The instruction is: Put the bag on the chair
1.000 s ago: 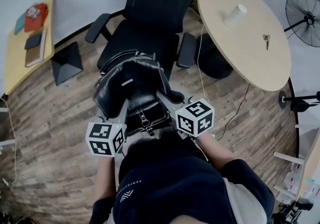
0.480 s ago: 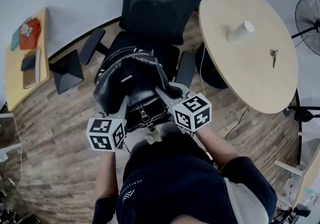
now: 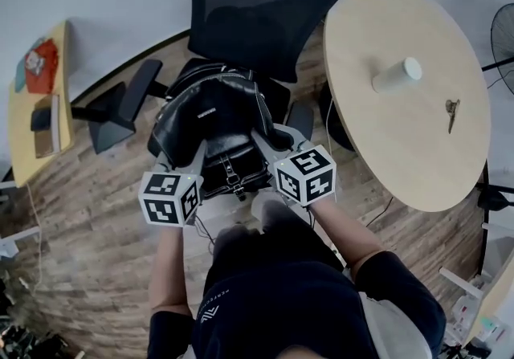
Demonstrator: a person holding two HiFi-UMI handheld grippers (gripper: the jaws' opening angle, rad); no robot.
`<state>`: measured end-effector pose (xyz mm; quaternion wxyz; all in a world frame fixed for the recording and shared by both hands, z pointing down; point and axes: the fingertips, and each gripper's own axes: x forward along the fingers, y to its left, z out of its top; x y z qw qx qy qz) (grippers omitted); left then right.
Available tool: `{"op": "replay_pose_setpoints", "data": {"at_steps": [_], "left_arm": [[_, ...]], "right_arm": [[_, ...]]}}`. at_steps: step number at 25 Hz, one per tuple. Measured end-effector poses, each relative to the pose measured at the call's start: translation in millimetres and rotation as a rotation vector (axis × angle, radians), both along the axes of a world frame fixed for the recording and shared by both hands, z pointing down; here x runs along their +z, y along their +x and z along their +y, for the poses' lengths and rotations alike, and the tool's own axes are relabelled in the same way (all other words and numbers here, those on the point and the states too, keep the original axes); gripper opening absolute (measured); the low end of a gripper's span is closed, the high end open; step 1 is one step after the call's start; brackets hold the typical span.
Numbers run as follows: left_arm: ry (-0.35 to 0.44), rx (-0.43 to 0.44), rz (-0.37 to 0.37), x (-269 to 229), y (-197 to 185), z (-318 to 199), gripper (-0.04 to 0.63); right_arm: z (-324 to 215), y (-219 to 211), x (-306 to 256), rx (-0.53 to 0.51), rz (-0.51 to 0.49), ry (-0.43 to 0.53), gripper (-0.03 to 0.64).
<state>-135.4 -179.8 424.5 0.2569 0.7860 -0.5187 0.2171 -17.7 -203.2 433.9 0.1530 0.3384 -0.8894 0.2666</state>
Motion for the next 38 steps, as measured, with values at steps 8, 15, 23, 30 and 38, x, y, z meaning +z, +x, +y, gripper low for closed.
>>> {"op": "replay_pose_setpoints", "data": {"at_steps": [8,15,23,30,38], "left_arm": [[-0.030,0.060,-0.025,24,5,-63,0.098],[-0.058,0.113,-0.053,48,8,-103,0.106],[-0.099,0.180,-0.098,76,14,-142,0.110],[-0.120,0.245,-0.125,108,16,-165,0.115],[-0.139,0.309,-0.113,142,21,-189,0.126]], "right_arm": [[-53,8,25,0.083,-0.005,-0.026,0.064],[-84,12,49,0.150,-0.024,-0.063,0.063],[-113,19,83,0.269,-0.024,-0.101,0.071],[-128,22,115,0.355,-0.023,-0.140,0.075],[-142,27,145,0.437,0.000,-0.183,0.075]]}}
